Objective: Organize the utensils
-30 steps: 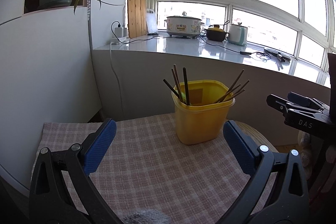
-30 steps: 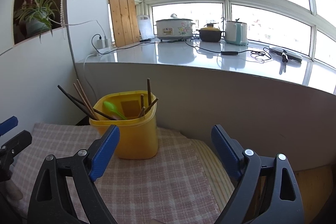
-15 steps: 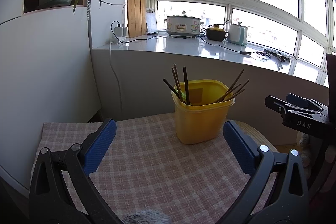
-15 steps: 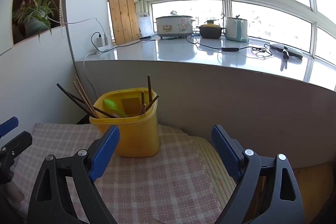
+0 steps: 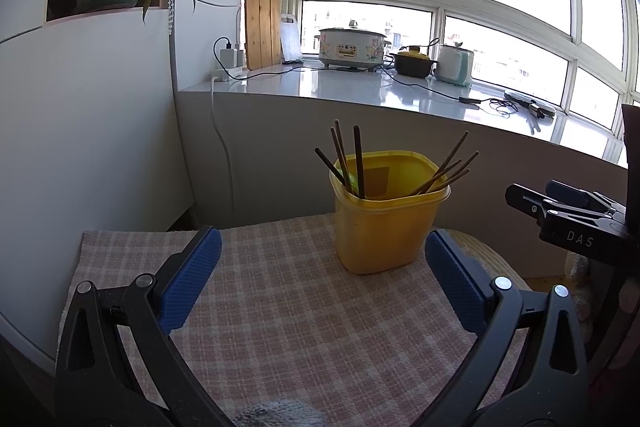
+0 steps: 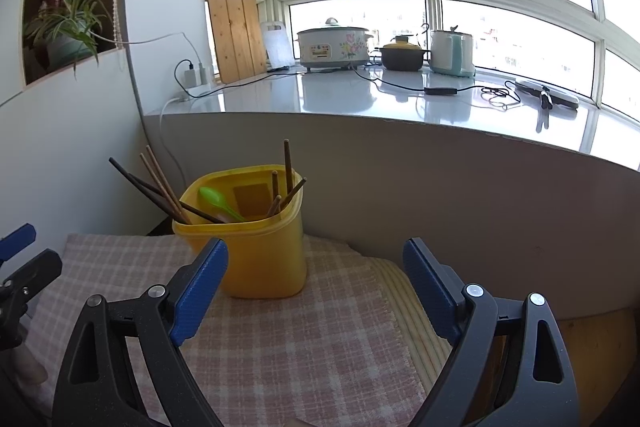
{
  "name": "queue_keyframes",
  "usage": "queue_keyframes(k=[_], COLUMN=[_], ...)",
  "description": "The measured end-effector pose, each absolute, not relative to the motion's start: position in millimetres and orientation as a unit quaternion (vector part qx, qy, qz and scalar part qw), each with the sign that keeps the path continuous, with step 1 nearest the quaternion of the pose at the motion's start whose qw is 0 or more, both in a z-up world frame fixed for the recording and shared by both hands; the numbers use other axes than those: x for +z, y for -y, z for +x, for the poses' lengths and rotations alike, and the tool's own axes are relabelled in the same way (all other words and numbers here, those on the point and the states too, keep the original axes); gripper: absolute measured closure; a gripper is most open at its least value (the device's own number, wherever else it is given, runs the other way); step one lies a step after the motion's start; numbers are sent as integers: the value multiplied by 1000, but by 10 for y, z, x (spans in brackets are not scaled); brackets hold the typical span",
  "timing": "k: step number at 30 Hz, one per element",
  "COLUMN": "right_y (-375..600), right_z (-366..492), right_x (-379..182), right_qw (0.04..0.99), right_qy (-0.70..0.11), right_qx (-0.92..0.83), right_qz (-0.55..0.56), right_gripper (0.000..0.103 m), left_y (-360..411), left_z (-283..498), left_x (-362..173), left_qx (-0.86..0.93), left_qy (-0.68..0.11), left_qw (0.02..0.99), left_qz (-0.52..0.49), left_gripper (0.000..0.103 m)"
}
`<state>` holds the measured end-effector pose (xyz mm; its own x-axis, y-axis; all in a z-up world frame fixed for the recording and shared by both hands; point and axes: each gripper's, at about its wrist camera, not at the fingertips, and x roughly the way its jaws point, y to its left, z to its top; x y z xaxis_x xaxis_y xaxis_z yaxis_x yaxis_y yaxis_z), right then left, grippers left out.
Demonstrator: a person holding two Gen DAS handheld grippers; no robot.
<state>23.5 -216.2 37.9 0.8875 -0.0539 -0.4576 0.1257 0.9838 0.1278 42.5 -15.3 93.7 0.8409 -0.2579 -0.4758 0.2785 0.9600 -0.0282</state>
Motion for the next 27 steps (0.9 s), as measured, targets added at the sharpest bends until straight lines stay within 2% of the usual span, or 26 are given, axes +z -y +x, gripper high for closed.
queue_keyframes(k=[27], right_y=[2161], right_z=[222], right_x=[356], right_qw=[966], right_qy=[-239], right_qx=[-48], right_qz=[86], right_gripper=[14], left_y=[162], left_z=[415], left_x=[930], left_qx=[-138], left_qy=[-244], left_qw=[960], left_qz=[22], left_gripper=[0])
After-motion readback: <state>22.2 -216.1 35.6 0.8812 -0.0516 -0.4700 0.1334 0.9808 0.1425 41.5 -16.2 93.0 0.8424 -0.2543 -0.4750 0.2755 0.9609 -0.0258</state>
